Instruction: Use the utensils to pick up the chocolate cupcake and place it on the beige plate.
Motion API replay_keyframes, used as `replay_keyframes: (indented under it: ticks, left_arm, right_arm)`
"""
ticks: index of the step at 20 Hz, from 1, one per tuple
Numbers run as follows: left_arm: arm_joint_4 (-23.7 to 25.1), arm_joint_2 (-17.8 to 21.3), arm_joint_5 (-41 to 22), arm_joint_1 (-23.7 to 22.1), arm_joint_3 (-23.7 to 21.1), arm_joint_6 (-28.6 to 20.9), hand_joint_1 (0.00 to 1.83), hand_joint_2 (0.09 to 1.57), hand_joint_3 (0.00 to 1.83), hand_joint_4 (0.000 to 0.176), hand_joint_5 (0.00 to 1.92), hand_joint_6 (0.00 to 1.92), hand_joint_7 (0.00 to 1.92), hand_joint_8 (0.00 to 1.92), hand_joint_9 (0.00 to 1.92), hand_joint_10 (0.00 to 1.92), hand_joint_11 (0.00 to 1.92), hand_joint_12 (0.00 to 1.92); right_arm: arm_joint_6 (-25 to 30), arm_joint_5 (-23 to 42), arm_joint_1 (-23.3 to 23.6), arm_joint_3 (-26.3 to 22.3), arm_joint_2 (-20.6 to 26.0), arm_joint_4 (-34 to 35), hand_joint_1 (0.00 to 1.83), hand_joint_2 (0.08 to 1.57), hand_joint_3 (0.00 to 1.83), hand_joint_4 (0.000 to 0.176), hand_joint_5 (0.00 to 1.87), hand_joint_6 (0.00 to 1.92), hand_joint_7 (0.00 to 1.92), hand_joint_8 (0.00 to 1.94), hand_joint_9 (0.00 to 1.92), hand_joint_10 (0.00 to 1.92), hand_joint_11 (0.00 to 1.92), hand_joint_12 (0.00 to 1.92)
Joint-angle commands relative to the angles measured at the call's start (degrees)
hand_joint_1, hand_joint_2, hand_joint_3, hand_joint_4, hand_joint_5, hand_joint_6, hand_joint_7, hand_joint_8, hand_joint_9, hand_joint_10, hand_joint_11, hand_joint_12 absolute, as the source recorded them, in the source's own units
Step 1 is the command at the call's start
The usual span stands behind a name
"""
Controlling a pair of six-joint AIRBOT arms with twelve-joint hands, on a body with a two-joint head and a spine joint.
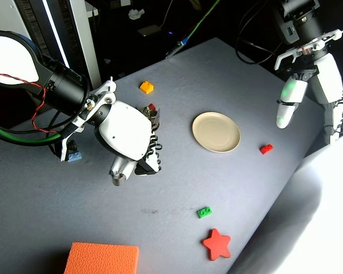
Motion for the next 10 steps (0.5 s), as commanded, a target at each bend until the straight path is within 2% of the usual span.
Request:
replay_keyframes:
  ticks: [1,5,7,10]
  left_arm:
    - [2.18,0.64,-2.83,-0.66,0.16,0.03,0.51,0.98,0.00,0.000,0.23,0.00,0.18,0.00,0.15,0.00,0.00,0.36]
    - [2.18,0.62,-2.82,-0.65,0.23,0.03,0.50,0.98,0.00,0.000,0.22,0.00,0.18,0.00,0.16,0.00,0.00,0.38]
    - [2.19,0.65,-2.82,-0.66,0.23,0.03,0.51,0.98,0.00,0.000,0.21,0.00,0.18,0.00,0.15,0.00,0.00,0.36]
    - [2.19,0.47,-2.83,-0.57,0.61,0.03,0.51,0.98,0.00,0.000,0.21,0.00,0.18,0.00,0.15,0.00,0.00,0.35]
  right_arm:
    - [-0.26,4.47,0.48,-0.08,0.22,-0.98,0.97,1.12,0.00,0.000,0.68,0.07,0.58,0.65,0.43,1.14,0.31,1.59]
    - [-1.05,4.77,0.50,-0.08,-0.13,-1.95,0.95,1.10,0.00,0.000,0.69,0.07,0.59,0.63,0.44,1.12,0.34,1.56]
    - [0.84,4.78,0.49,-0.07,-0.40,-4.90,0.94,1.12,0.00,0.000,0.68,0.07,0.59,0.62,0.44,1.11,0.32,1.58]
    - [0.95,4.78,0.54,-0.06,-0.75,-5.28,0.92,1.13,0.00,0.000,0.68,0.07,0.59,0.62,0.43,1.12,0.30,1.60]
